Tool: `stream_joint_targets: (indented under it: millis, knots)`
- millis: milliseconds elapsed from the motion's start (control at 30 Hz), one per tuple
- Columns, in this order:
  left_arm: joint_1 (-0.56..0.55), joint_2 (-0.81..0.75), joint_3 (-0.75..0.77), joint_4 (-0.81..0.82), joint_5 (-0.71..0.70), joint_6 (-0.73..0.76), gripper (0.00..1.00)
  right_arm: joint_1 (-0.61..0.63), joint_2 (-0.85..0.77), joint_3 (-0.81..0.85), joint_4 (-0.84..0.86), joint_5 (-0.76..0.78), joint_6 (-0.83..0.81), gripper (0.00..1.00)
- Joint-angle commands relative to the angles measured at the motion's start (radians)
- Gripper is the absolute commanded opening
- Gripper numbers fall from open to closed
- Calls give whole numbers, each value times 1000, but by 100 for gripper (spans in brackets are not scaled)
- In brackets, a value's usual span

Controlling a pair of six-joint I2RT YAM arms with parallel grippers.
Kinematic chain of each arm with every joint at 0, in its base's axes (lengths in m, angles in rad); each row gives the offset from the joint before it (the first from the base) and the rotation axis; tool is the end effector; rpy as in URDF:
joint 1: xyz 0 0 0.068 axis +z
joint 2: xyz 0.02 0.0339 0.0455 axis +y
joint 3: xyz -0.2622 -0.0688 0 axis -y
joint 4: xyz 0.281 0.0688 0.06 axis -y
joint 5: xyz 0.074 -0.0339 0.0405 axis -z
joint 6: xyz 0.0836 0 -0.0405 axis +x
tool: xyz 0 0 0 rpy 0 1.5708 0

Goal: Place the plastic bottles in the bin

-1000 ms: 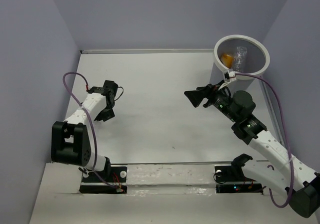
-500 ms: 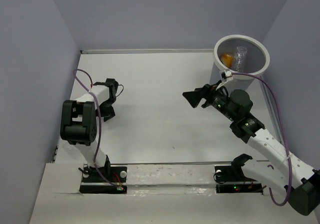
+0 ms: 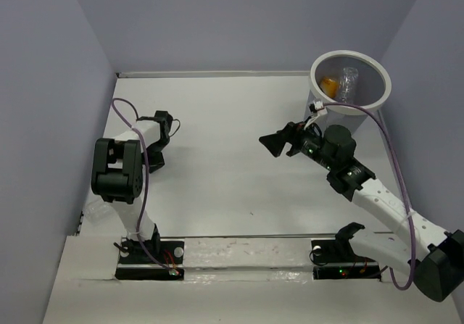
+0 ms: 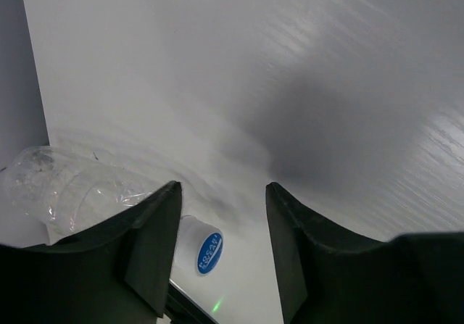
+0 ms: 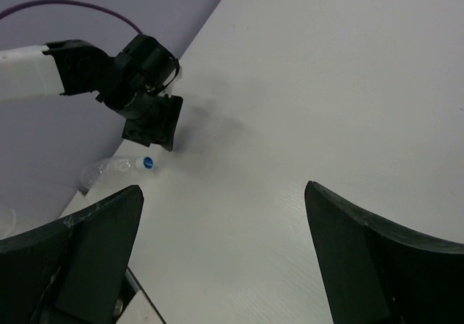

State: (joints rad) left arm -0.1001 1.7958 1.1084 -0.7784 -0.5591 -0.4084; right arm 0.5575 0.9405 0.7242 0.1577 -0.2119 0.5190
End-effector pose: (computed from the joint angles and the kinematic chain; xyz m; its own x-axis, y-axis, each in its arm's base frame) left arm 0.3516 0.0093 0.0931 -0.9198 -0.2460 -0.3057 -0.3660 0.8187 0.4425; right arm 0.2523 0.1780 0.3145 -0.3881 0.3295 -0.8607 -0.5792 0.6393 0.5059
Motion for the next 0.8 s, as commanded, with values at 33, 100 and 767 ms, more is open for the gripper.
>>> stream_joint_targets:
  millis: [33,100,767]
  knots:
    - [4,-137,28,47,71,49,58,1,101,55,94,-243,-50,95]
    - [0,-209,75,71,122,63,58,48,165,95,82,-287,-77,89]
    - [-32,-976,275,430,780,-38,96,404,1110,950,-157,-432,-508,88]
